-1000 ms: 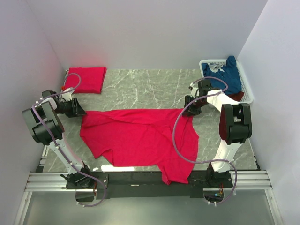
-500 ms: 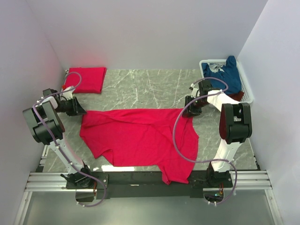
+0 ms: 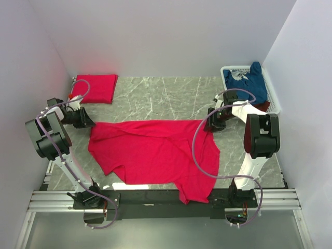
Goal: Fold and stack the t-shirts
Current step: Fold the tshirt
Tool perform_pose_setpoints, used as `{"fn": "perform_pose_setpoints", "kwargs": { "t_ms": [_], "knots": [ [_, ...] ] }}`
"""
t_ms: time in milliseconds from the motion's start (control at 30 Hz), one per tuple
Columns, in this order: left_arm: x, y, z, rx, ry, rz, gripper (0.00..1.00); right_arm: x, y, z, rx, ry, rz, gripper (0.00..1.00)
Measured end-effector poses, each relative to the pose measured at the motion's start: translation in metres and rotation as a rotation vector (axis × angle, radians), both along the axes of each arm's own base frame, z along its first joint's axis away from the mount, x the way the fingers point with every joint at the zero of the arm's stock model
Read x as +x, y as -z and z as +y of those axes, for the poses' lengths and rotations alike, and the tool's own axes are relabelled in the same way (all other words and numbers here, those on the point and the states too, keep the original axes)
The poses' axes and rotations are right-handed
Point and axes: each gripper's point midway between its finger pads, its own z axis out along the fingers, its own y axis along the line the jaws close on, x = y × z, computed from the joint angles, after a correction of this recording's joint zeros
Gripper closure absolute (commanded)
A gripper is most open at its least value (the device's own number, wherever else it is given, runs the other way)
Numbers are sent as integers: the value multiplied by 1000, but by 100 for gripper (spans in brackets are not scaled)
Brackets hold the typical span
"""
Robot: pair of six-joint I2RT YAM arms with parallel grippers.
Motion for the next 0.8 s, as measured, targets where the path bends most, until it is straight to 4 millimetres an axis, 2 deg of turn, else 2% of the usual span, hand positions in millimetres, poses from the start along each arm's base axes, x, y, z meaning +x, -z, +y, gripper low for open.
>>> {"fn": "perform_pose_setpoints", "kwargs": {
  "t_ms": [100, 167, 200, 233, 300, 333, 367, 533, 667, 800],
  "knots": [
    [0, 0, 0, 0, 0, 0, 77, 0, 2, 3, 18, 2, 8, 49],
    [0, 0, 0, 0, 0, 0, 80, 0, 4, 5, 28, 3, 14, 56],
    [0, 1, 0, -2, 0, 2, 82, 0, 4, 5, 32, 3, 18, 62],
    [1, 1, 0, -2, -1, 2, 87, 1, 5, 6, 36, 4, 21, 75],
    [3, 3, 1, -6, -5, 6, 91, 3, 6, 6, 39, 5, 23, 90],
    [4, 3, 1, -8, -8, 9, 96, 4, 6, 6, 39, 7, 23, 100],
    [4, 3, 2, -11, -11, 11, 99, 5, 6, 6, 38, 6, 20, 100],
    [14, -4, 7, 3, -14, -13, 99, 17, -1, -4, 16, 34, -10, 100],
    [27, -12, 13, 18, -18, -44, 99, 42, -16, -21, -17, 72, -75, 100],
    [39, -12, 17, 16, -25, -54, 99, 67, -33, -27, -30, 83, -147, 100]
  ]
}}
